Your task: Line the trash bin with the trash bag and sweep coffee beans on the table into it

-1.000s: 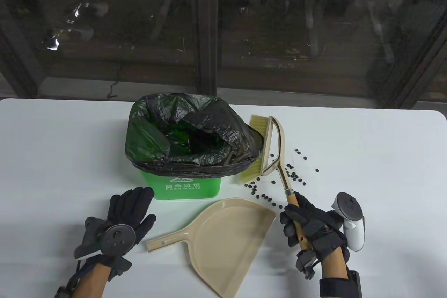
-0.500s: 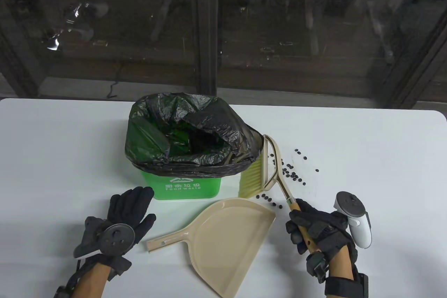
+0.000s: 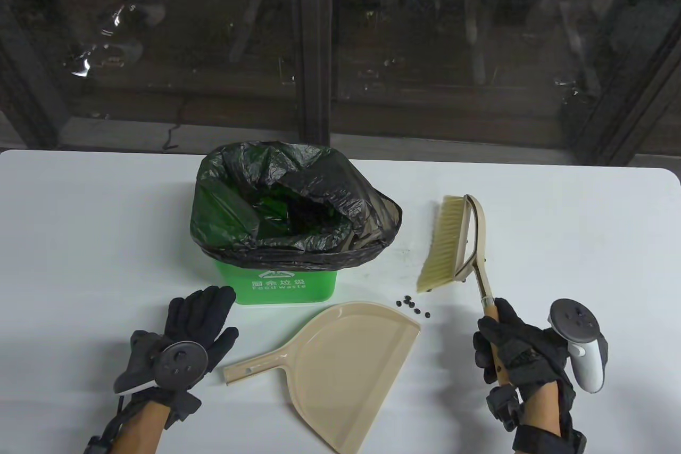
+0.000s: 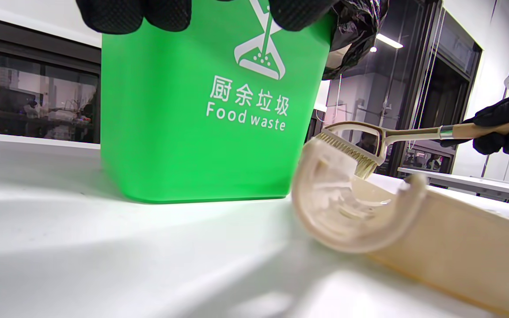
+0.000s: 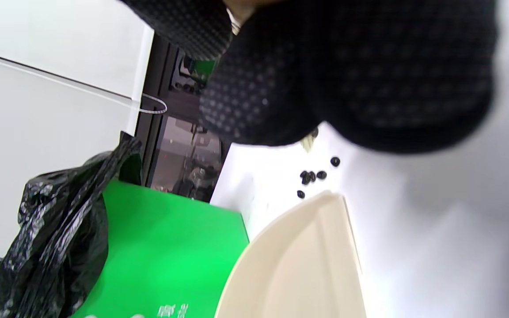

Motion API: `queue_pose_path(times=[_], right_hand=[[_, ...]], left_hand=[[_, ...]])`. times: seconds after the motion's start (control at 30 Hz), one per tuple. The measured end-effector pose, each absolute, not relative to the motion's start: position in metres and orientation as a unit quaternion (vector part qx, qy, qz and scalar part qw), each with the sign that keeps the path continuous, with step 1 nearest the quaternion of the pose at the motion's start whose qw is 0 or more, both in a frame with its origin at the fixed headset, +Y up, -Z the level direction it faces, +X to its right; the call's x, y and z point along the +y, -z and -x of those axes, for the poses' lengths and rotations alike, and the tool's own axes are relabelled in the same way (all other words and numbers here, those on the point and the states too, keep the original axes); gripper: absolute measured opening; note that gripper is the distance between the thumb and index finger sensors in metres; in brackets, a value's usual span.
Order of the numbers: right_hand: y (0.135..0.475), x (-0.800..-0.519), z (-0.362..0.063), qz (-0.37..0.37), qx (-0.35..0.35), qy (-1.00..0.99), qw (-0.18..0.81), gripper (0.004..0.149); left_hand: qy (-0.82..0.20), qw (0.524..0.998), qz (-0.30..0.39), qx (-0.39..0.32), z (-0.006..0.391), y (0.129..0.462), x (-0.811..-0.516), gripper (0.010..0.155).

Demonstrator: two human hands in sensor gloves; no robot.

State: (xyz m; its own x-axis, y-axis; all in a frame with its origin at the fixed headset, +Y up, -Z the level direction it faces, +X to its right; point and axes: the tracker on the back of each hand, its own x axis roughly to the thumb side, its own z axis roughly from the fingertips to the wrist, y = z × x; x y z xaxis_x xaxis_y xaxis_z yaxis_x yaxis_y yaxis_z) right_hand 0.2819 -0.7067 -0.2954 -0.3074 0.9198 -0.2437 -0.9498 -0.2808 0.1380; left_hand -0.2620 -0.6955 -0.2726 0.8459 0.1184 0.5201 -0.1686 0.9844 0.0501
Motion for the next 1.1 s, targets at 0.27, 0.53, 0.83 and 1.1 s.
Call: queue_pose_path(times=[0.27,0.53,0.83,1.1], right_hand=[[0.293,-0.695,-0.275,-0.014,0.128,-0.767,0.628,0.07],[0.301,-0.696,-0.258,-0.059,0.194,-0.73,0.653,0.07],[0.303,-0.686,-0.267,-0.051,0.251,-0.722,0.643,0.07],[0.305,-0.696,-0.259,-0.044,0.297,-0.718,0.628,0.07]], left_hand=[[-0.074,0.96,-0.043,-0.266,0.261,0.273,-0.696,0.065],[-0.08,0.961,-0.05,-0.258,0.265,0.274,-0.694,0.065],[-0.08,0.966,-0.041,-0.244,0.273,0.28,-0.698,0.065],[-0.086,0.968,-0.041,-0.232,0.279,0.284,-0.698,0.065]])
